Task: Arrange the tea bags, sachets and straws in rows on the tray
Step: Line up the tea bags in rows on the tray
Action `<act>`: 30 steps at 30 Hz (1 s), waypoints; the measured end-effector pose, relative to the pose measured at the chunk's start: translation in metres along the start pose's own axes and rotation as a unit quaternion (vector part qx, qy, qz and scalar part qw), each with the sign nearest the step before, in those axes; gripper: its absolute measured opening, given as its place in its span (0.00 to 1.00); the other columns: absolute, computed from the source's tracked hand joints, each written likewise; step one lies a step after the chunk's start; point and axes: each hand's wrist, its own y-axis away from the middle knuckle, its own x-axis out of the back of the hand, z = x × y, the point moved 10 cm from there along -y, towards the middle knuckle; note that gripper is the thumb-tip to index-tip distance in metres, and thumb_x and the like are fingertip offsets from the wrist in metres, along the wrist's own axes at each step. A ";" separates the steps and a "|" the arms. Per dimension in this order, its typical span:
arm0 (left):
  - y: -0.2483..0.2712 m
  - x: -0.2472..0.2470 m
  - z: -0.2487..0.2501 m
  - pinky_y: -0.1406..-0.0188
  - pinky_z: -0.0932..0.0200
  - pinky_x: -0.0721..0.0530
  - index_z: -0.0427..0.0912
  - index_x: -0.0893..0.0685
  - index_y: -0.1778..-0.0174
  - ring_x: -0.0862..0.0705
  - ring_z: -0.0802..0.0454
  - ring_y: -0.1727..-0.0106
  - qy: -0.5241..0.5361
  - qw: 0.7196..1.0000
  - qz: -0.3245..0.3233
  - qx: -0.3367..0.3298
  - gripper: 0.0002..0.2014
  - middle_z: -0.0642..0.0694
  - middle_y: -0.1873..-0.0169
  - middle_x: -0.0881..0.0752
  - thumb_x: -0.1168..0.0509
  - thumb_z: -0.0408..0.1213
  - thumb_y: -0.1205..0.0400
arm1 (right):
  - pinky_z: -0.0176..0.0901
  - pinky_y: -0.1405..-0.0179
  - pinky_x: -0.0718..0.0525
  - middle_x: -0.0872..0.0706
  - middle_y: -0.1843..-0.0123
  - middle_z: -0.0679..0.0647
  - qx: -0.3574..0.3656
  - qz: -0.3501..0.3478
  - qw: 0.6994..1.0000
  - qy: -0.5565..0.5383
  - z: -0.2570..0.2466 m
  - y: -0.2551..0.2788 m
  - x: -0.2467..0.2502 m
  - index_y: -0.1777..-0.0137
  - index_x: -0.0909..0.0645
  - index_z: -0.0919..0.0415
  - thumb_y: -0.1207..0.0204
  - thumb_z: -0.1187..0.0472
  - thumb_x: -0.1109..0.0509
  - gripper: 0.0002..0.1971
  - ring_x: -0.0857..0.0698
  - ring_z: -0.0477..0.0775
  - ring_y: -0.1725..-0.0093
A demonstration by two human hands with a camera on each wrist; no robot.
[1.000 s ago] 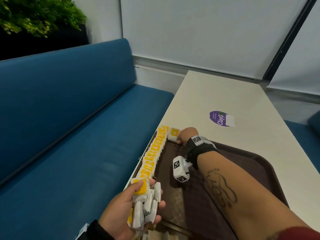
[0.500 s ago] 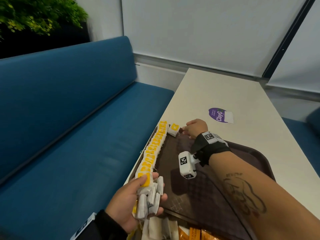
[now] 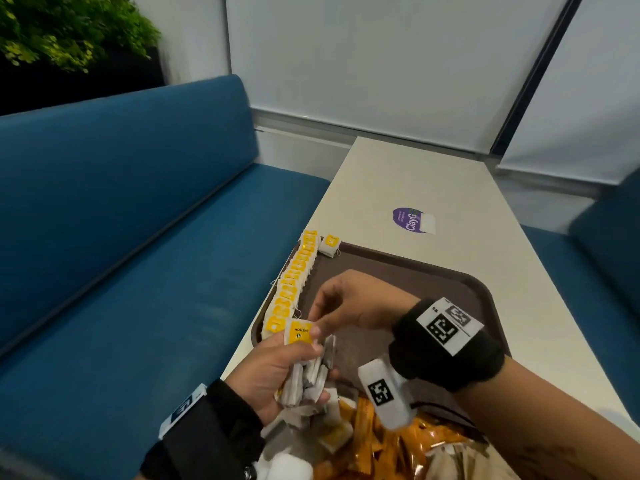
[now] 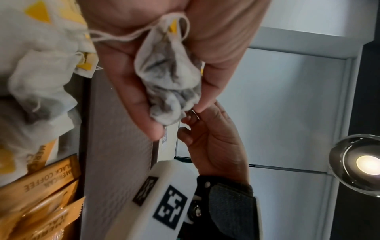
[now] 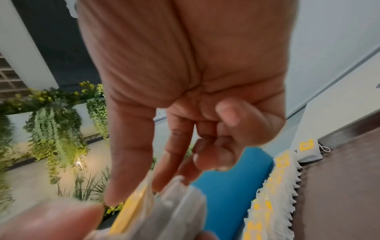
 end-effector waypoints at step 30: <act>-0.012 0.038 0.011 0.79 0.49 0.15 0.34 0.15 0.48 0.12 0.34 0.66 0.049 0.998 0.025 0.004 0.09 0.29 0.59 0.12 0.40 0.28 0.19 | 0.37 0.71 0.21 0.19 0.68 0.54 -0.196 0.315 0.908 -0.195 0.146 -0.123 0.113 0.64 0.26 0.55 0.20 0.67 0.36 0.11 0.19 0.51 0.71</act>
